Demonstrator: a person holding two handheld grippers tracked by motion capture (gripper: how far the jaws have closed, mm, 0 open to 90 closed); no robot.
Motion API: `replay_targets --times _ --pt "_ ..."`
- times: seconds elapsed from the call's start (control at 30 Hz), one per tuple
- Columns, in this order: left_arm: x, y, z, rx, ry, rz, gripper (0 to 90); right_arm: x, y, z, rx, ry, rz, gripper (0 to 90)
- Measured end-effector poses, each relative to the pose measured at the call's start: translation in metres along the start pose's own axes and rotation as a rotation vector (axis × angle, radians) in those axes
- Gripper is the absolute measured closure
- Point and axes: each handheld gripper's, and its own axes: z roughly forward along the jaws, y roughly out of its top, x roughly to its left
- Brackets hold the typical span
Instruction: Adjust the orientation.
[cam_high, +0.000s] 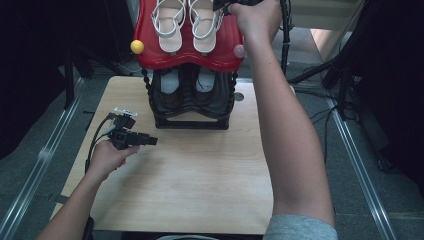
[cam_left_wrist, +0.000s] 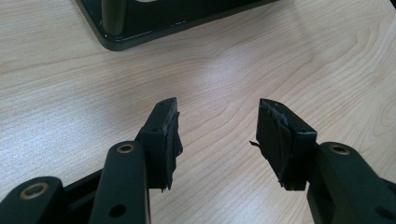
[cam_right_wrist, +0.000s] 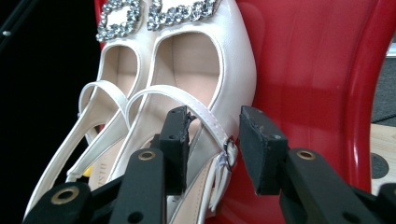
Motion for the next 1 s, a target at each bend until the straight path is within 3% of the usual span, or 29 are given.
replay_targets --times 0.2,0.4,0.7,1.0 --pt "0.0 0.0 0.0 -0.005 0.002 -0.006 49.3 -0.002 0.003 -0.017 -0.021 -0.016 -0.009 63.7" --pt "0.001 0.0 -0.001 -0.003 0.002 -0.004 49.4 -0.015 0.002 -0.03 -0.022 -0.065 -0.019 64.5" --pt "0.003 0.0 -0.003 -0.009 0.003 -0.011 49.4 -0.052 -0.012 -0.044 -0.028 -0.067 0.0 64.9" --pt "0.003 0.0 -0.003 -0.022 0.005 -0.021 49.2 -0.097 -0.039 -0.049 -0.024 -0.074 0.03 65.0"
